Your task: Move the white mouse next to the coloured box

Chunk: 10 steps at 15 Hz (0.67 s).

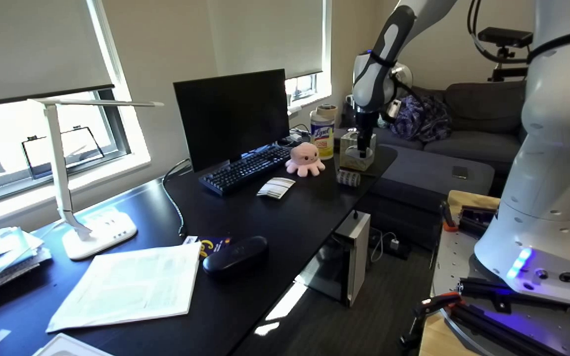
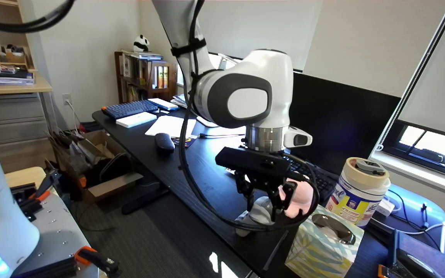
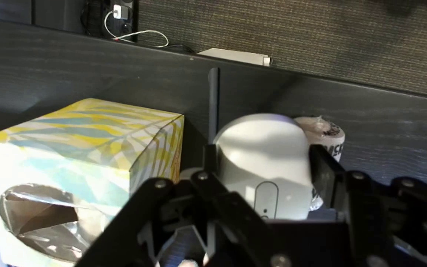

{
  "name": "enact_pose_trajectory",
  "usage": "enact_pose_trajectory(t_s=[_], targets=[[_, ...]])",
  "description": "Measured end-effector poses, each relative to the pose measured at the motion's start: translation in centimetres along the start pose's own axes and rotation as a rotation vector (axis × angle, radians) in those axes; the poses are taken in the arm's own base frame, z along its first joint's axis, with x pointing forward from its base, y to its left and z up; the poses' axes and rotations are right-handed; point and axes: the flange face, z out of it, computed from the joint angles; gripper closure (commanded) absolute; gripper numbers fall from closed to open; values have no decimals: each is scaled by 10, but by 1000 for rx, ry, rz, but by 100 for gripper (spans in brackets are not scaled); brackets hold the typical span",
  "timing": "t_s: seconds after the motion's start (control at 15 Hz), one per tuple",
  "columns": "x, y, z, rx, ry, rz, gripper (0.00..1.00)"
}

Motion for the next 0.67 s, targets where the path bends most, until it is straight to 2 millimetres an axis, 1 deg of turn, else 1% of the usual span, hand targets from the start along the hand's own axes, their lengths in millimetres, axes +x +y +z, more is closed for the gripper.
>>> enact_pose_trajectory(t_s=[0.33,0.67], targets=[[17,4,35,32,-15,-41,63],[23,12,62,52,-28,-46,63]])
